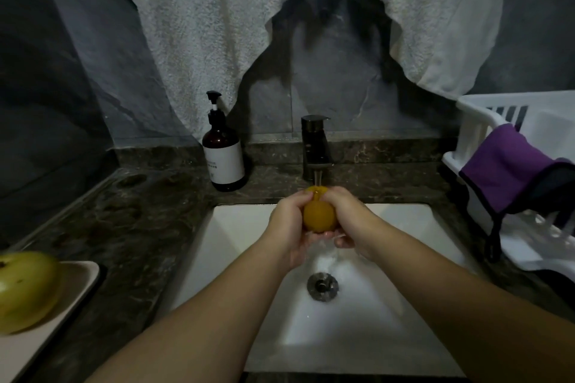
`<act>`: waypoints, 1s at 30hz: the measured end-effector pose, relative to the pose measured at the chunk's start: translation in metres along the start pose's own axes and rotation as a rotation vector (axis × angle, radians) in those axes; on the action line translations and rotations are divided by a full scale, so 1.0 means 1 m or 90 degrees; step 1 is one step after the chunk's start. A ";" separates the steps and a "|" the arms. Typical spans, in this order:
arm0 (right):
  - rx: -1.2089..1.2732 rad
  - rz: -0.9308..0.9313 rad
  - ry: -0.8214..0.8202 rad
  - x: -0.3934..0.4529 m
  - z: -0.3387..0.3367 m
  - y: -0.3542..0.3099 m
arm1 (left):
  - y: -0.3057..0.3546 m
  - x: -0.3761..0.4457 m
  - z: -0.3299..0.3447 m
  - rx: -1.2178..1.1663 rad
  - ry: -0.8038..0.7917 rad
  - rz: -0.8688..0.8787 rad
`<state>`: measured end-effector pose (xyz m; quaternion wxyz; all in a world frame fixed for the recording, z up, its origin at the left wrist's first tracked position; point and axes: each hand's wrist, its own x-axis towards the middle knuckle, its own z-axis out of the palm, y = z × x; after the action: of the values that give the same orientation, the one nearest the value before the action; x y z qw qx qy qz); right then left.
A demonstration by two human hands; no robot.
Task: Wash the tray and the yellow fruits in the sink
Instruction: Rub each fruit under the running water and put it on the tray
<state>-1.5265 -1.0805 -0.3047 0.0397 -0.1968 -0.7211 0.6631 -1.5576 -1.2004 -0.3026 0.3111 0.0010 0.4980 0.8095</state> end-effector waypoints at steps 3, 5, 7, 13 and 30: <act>0.032 -0.040 0.045 0.002 0.001 -0.001 | 0.003 0.000 -0.001 -0.041 0.015 -0.017; 0.027 -0.090 0.084 0.005 0.001 -0.001 | 0.005 -0.001 -0.001 -0.010 0.017 -0.038; -0.022 -0.133 0.113 0.007 -0.002 -0.001 | 0.003 -0.002 -0.001 0.052 0.014 -0.046; -0.061 -0.075 0.036 0.006 -0.005 -0.002 | 0.004 -0.002 -0.002 0.036 0.006 0.016; 0.052 -0.063 0.035 0.002 -0.002 -0.004 | 0.001 -0.001 0.000 0.000 -0.024 0.048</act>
<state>-1.5283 -1.0777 -0.3011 0.0999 -0.1775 -0.7009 0.6835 -1.5573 -1.2009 -0.3013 0.2899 0.0349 0.4916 0.8204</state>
